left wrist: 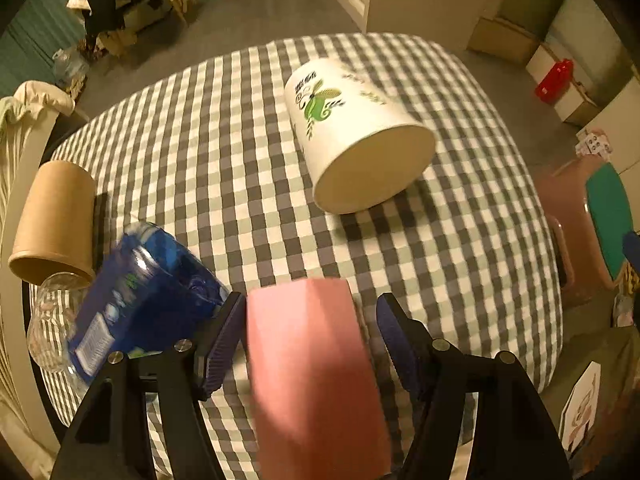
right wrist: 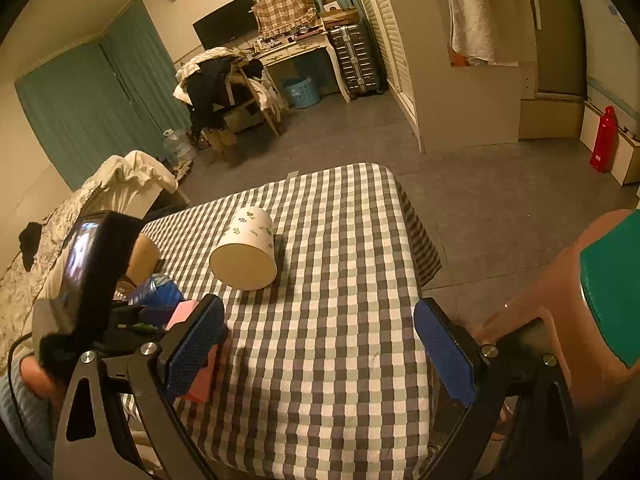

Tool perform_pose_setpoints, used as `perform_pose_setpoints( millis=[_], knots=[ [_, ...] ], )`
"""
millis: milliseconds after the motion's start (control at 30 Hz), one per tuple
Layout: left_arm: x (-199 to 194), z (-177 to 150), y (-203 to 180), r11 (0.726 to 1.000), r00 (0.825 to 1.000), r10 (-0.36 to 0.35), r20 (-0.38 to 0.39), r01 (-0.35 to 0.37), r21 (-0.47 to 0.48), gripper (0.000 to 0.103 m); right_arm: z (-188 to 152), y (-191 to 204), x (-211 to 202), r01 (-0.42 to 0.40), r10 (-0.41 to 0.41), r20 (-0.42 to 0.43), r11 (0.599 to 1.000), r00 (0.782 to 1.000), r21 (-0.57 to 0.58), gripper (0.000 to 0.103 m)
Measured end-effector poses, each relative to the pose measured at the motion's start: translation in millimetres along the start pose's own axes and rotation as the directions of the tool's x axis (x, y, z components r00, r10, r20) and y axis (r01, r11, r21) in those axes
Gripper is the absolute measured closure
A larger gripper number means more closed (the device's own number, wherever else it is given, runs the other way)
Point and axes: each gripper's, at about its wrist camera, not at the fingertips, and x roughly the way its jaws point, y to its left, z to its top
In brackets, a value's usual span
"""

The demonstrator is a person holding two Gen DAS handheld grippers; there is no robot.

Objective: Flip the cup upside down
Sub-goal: 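Grasp the pink cup with the left tool while the right tool releases it, then rotate the pink cup with the left tool so its base faces up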

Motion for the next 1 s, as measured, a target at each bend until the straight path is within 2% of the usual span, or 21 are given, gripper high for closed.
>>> perform_pose_setpoints(
  millis=[67, 100, 267, 367, 433, 500, 567, 633, 733, 833, 900, 933, 1000],
  knots=[
    [5.9, 2.8, 0.3, 1.000, 1.000, -0.009, -0.023, 0.008, -0.006, 0.040, -0.1, -2.9, -1.8, 0.000, 0.000, 0.005, 1.000, 1.000, 0.008, 0.007],
    [7.4, 2.9, 0.4, 1.000, 1.000, -0.004, -0.030, 0.004, -0.003, 0.049, 0.1, -4.3, -2.6, 0.000, 0.000, 0.008, 1.000, 1.000, 0.015, 0.007],
    [-0.3, 1.0, -4.5, 1.000, 1.000, -0.015, -0.009, 0.015, 0.024, 0.049, 0.3, -9.4, -5.2, 0.005, -0.005, 0.018, 0.999, 1.000, 0.039, 0.007],
    [-22.6, 1.6, -16.0, 0.998, 0.997, 0.012, 0.075, -0.016, 0.052, 0.049, 0.9, -11.6, -5.4, 0.009, -0.010, 0.021, 0.999, 1.000, 0.049, 0.007],
    [-42.6, -0.1, -20.0, 0.998, 0.985, 0.000, 0.170, -0.009, 0.055, 0.049, 1.5, -12.5, -5.6, 0.010, -0.012, 0.022, 0.999, 1.000, 0.049, 0.007],
    [-60.9, -3.1, -20.9, 0.999, 0.964, -0.020, 0.264, 0.012, 0.034, 0.049, 1.5, -13.2, -6.3, 0.013, -0.014, 0.024, 0.999, 1.000, 0.048, 0.007],
    [-74.1, -6.5, -19.4, 0.999, 0.934, -0.042, 0.356, 0.042, 0.007, 0.049, 1.3, -12.6, -6.8, 0.016, -0.017, 0.027, 0.999, 0.999, 0.048, 0.007],
    [-83.2, -9.6, -19.4, 0.999, 0.885, -0.031, 0.465, 0.042, -0.013, 0.049, 1.3, -12.1, -7.3, 0.020, -0.021, 0.030, 0.999, 0.999, 0.047, 0.007],
    [-79.1, -15.0, -26.8, 0.999, 0.815, -0.013, 0.579, 0.034, -0.026, 0.049, 0.1, -11.1, -7.8, 0.026, -0.028, 0.031, 0.999, 0.999, 0.045, 0.007],
    [-64.8, -19.4, -29.2, 0.999, 0.784, -0.017, 0.621, 0.035, -0.017, 0.049, 0.1, -12.5, -8.3, 0.043, -0.045, 0.031, 0.998, 0.998, 0.045, 0.007],
    [-52.7, -23.3, -28.2, 0.999, 0.783, -0.017, 0.622, 0.033, -0.014, 0.049, 0.5, -14.7, -8.0, 0.052, -0.053, 0.030, 0.998, 0.998, 0.047, 0.007],
    [-47.1, -26.4, -27.3, 0.999, 0.789, -0.021, 0.614, 0.039, -0.015, 0.049, 0.4, -15.5, -8.1, 0.052, -0.054, 0.030, 0.997, 0.998, 0.050, 0.007],
    [-46.3, -33.8, -23.9, 0.999, 0.773, -0.021, 0.634, 0.046, -0.023, 0.049, 0.5, -16.9, -8.4, 0.054, -0.056, 0.031, 0.997, 0.998, 0.053, 0.007]
  ],
)
